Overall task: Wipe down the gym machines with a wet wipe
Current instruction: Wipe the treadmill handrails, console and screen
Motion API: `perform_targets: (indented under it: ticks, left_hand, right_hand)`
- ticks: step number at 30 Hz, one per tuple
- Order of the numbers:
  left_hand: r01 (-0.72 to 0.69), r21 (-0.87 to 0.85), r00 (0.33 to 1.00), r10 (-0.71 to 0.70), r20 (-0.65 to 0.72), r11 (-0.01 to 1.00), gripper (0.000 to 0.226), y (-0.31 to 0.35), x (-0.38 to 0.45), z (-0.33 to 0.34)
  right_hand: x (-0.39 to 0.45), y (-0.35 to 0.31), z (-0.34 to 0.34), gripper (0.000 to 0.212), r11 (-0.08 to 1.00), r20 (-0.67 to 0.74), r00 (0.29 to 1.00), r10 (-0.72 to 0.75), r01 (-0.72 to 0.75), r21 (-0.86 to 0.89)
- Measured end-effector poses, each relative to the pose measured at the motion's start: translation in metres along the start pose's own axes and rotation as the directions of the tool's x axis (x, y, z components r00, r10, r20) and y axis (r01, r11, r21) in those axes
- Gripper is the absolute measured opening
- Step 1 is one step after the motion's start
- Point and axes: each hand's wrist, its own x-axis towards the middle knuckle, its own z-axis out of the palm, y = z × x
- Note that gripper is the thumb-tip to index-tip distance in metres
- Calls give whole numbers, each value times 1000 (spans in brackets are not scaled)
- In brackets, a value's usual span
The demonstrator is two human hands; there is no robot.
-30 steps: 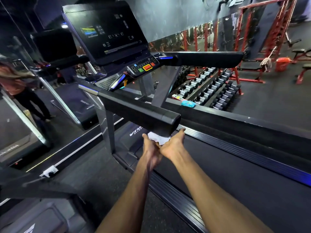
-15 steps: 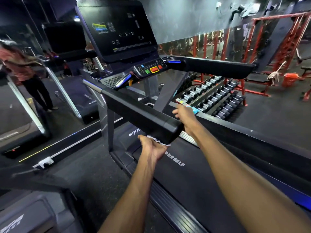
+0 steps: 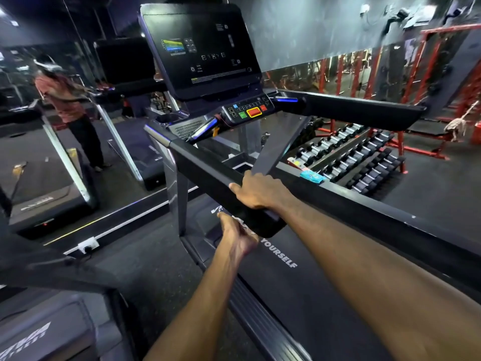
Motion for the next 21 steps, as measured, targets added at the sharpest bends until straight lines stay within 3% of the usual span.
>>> perform_targets:
  ticks: [5,9,16,21]
  left_hand:
    - [-82,-13,995,81,-56,997,89,29,14,3]
    - [-24,6,1000,25,-7,1000,92,42,25,-2]
    - [-18,36,999,19,-34,999,92,72,55,-8]
    - [20,-51,1000,-21,-20,999,95,94,82,-11]
  right_hand:
    - [21,-11,5,66,999,-18,1000,-6,5,-35]
    - [38,-24,8,67,997,-35,999,-10,7,-72]
    - [69,-45,18,67,993,-61,998,-13,6,-116]
    - [88,-58,24,69,991,-77,997,-6,-4,-131]
